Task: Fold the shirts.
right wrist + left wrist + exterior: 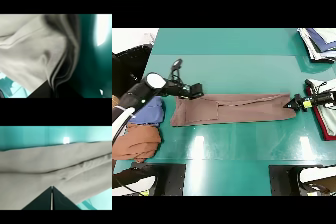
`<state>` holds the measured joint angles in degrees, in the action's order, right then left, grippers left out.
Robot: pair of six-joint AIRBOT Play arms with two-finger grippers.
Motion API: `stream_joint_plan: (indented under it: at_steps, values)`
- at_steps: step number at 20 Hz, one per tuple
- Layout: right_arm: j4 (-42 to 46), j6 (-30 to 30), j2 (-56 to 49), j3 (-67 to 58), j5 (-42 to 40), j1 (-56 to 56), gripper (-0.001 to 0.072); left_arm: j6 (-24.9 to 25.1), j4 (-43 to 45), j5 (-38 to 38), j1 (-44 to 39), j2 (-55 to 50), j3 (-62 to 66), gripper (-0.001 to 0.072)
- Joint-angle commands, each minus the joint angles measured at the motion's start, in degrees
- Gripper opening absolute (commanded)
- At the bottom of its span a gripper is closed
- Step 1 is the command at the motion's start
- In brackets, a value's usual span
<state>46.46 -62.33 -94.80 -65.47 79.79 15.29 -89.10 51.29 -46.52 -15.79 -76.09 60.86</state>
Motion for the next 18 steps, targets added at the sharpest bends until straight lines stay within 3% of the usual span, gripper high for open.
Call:
stream_joint_plan:
  at_steps: [1,6,13,18]
  values:
    - [-4.85,0.92,5.81,0.09,0.81,-1.25,0.0014,0.20,-0.61,1.95,-6.25,-7.08,5.35,0.0021]
    - [-17.57,0.02,17.64,-1.14,-0.70,-7.32,0.0014,0.17,-0.55,-1.29,-13.70,-21.55,19.56,0.0021]
    - [-17.29,-6.97,18.99,-17.33,0.04,-20.79,0.0013,-0.94,1.66,-3.34,-16.72,-27.10,23.17,0.0021]
    - [-17.20,-7.96,16.46,-23.32,0.22,-27.89,0.0013,-0.90,4.13,-4.72,-16.72,-27.17,23.17,0.0022]
